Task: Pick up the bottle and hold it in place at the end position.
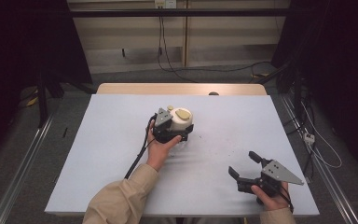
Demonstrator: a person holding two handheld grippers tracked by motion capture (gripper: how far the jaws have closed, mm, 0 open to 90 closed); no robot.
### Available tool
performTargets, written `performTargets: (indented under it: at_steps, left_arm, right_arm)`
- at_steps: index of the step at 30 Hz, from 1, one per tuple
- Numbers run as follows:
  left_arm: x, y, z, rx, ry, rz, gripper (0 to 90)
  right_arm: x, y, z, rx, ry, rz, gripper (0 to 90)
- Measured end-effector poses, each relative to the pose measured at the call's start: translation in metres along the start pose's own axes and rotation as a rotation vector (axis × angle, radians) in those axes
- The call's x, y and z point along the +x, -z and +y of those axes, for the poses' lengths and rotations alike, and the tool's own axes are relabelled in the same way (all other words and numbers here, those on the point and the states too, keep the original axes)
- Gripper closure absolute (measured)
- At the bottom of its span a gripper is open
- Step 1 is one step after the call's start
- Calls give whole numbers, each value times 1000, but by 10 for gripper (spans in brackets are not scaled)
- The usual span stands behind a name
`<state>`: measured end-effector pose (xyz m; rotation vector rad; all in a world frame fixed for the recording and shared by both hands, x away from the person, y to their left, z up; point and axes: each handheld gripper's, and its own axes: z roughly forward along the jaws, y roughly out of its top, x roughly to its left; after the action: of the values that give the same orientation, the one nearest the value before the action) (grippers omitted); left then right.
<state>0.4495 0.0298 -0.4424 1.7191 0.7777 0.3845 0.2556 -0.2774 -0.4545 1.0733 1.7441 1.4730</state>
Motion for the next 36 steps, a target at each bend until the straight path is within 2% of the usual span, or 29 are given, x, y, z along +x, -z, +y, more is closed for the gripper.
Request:
performTargets:
  at_steps: [20,29,36]
  left_arm:
    - [-2,-3,-2,6,-1,-1,63]
    - [-2,-4,-2,9,-19,-7,63]
    - [-2,-5,-3,8,-11,-2,63]
  right_arm:
    - [0,1,0,2,2,-2,51]
    - [0,1,0,-2,1,-2,50]
    - [0,1,0,0,2,-1,50]
